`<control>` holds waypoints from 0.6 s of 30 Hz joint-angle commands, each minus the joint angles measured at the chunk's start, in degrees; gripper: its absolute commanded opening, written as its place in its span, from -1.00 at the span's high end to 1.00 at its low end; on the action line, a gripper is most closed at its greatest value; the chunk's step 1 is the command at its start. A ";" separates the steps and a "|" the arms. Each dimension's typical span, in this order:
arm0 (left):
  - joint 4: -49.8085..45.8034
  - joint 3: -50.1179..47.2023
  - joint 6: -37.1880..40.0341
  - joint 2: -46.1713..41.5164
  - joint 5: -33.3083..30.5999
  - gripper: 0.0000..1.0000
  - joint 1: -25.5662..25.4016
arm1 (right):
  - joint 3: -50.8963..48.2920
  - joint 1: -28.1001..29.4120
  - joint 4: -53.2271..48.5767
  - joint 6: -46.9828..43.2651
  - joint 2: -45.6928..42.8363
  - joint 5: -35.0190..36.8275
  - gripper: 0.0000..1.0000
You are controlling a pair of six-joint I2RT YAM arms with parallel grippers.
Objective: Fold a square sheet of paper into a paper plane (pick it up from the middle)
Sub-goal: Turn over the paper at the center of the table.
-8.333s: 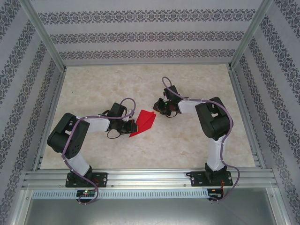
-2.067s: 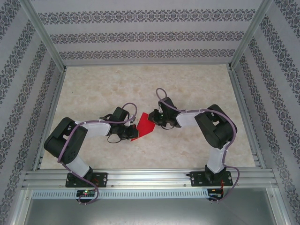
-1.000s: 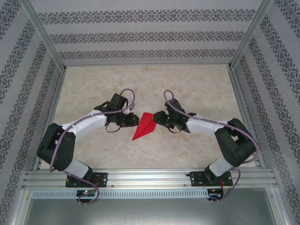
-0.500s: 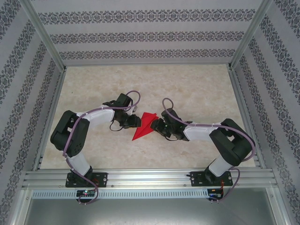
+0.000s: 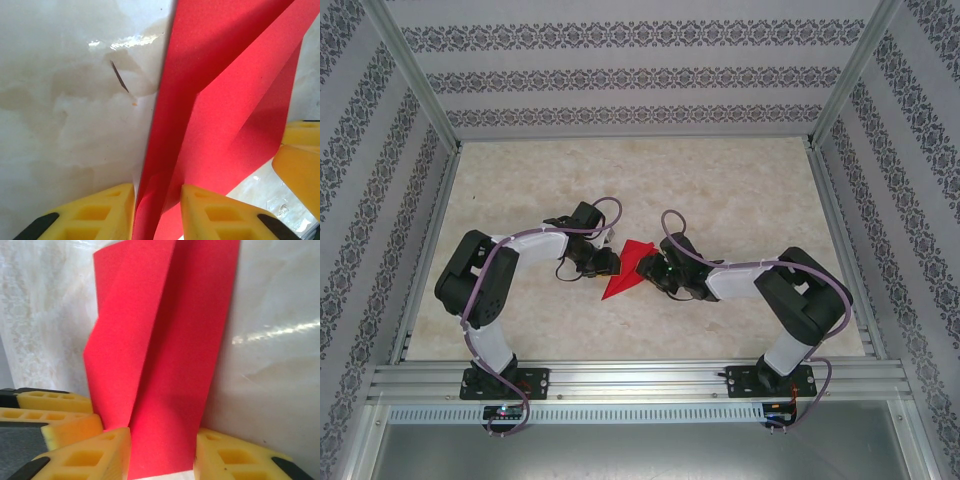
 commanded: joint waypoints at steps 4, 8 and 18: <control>-0.06 1.14 1.53 1.24 1.90 0.48 -0.29 | 1.74 0.34 4.23 0.14 1.65 -0.58 0.28; 0.01 0.94 1.36 1.38 1.84 0.54 -0.45 | 2.81 0.25 5.39 0.21 3.32 -1.23 0.26; 0.19 0.69 0.85 1.39 1.76 0.63 -0.44 | 6.89 0.32 7.53 -1.78 7.44 -3.56 0.35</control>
